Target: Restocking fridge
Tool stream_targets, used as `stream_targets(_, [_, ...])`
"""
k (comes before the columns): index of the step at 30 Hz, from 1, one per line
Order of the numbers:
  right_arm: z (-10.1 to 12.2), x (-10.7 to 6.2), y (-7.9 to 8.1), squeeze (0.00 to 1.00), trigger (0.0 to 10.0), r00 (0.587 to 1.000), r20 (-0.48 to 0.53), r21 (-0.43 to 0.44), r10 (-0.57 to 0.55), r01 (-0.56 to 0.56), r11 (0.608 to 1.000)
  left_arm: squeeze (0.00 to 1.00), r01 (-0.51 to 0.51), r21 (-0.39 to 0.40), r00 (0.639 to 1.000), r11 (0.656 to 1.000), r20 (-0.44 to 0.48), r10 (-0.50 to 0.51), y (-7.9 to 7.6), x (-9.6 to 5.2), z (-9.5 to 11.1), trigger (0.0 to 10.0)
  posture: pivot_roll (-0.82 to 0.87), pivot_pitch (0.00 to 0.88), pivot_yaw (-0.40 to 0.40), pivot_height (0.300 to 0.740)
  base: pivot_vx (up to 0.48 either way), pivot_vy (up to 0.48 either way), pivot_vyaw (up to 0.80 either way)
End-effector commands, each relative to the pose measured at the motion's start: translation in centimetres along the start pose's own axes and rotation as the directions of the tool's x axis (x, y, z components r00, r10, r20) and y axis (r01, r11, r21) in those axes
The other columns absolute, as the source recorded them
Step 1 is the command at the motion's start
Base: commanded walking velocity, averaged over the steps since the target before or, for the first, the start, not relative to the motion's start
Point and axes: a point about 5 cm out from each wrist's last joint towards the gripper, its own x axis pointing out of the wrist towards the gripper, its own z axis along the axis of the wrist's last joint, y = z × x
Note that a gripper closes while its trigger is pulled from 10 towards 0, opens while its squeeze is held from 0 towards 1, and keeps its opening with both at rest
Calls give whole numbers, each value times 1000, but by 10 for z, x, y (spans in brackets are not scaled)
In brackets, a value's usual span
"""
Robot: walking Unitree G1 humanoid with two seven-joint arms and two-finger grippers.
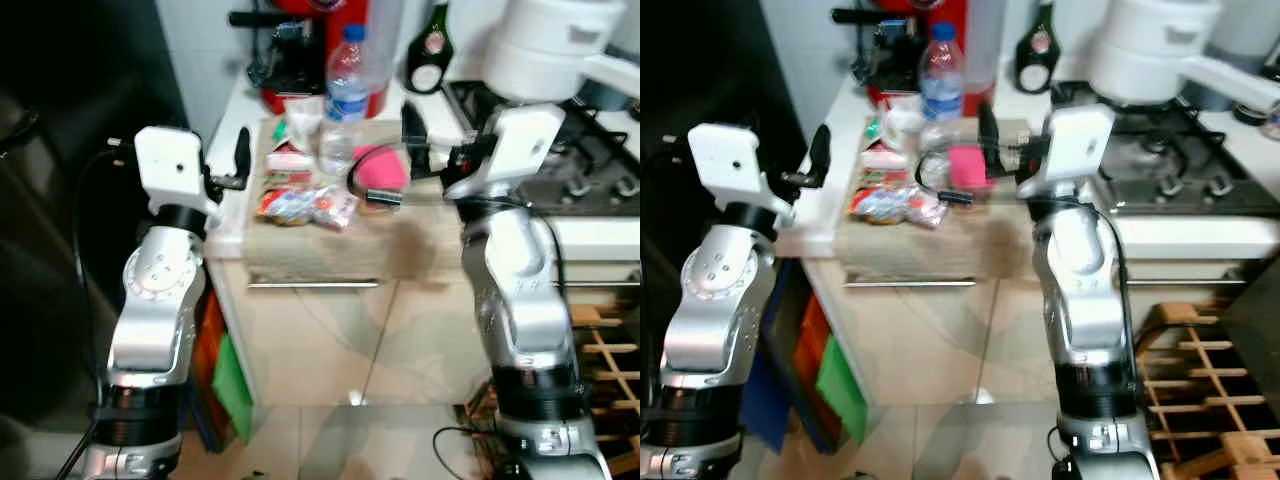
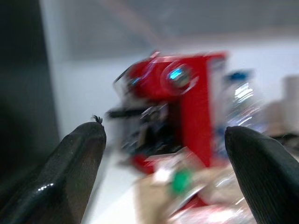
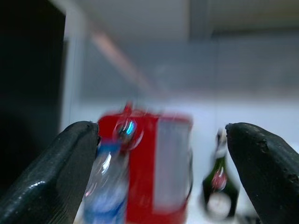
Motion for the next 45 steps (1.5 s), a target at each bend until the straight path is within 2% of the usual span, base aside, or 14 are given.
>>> stream_targets(1, [17, 14, 3, 376, 10000, 998, 53, 35, 28, -29, 999, 0, -14, 18, 999, 1000, 30, 14, 5, 2, 8, 10000, 51, 0, 23, 740, 0, 0, 0])
stream_targets(2, [17, 14, 3, 376, 10000, 998, 53, 35, 28, -29, 999, 0, -14, 18, 999, 1000, 30, 14, 5, 2, 8, 10000, 51, 0, 23, 740, 0, 0, 0])
stream_targets(3, [31, 25, 9, 369, 10000, 994, 96, 86, 58, -66, 994, 0, -8, 12, 1000, 1000, 29, 7, 4, 2, 7, 10000, 53, 0, 22, 740, 0, 0, 0])
stream_targets(5, [37, 30, 13, 365, 10000, 991, 108, 128, 80, -94, 987, 0, -8, 11, 1000, 1000, 25, 8, 4, 1, 6, 10000, 54, 0, 21, 740, 0, 0, 0])
stream_targets(11, [3, 46, 17, 318, 10000, 989, -76, 258, 130, -106, 960, 0, -14, 20, 999, 1000, -28, 14, 5, 3, -2, 10000, 63, 0, 15, 740, 0, 0, 0])
stream_targets(17, [-22, 61, 14, 302, 10000, 982, -162, 188, 97, -66, 980, 0, -6, 20, 999, 1000, -37, 6, 6, -3, -2, 10000, 98, 0, 7, 740, 0, 0, 0])
stream_targets(25, [-17, 83, 17, 294, 10000, 985, -147, 119, 85, -68, 991, 0, -22, 38, 997, 999, -69, 25, 12, -19, -2, 10000, 159, 27, -16, 740, 0, 0, 0])
stream_targets(33, [-15, 102, 2, 290, 10000, 986, -169, 99, 13, 4, 995, 0, -29, 62, 994, 998, -105, 36, 18, -33, 0, 10000, 199, 61, -29, 740, 0, 0, 0])
stream_targets(34, [-15, 104, 0, 275, 10000, 985, -171, 102, 3, 15, 995, 0, -31, 67, 993, 997, -111, 38, 19, -35, 0, 10000, 204, 67, -30, 740, 0, 0, 0])
stream_targets(35, [-15, 105, -1, 212, 10000, 985, -175, 103, -4, 22, 994, 0, -32, 69, 993, 997, -115, 40, 19, -37, 1, 10000, 208, 72, -31, 740, 0, 0, 0])
stream_targets(36, [-15, 105, -1, 212, 10000, 985, -175, 103, -4, 22, 994, 0, -32, 69, 993, 997, -115, 40, 19, -37, 1, 10000, 208, 72, -31, 740, 0, 0, 0])
stream_targets(37, [-16, 107, -3, 75, 10000, 983, -185, 100, -11, 30, 995, 0, -31, 71, 992, 997, -119, 40, 20, -38, 1, 10000, 210, 74, -32, 740, 0, 0, 0])
stream_targets(38, [-17, 108, -6, 0, 10000, 980, -196, 90, -28, 46, 995, 0, -32, 74, 991, 997, -126, 41, 20, -42, 2, 10000, 220, 88, -34, 740, 0, 0, 0])
stream_targets(45, [-23, 112, -13, 0, 10000, 969, -239, 86, -67, 90, 992, 0, -33, 81, 987, 996, -156, 46, 21, -49, 3, 10000, 229, 106, -37, 740, 0, 0, 0])
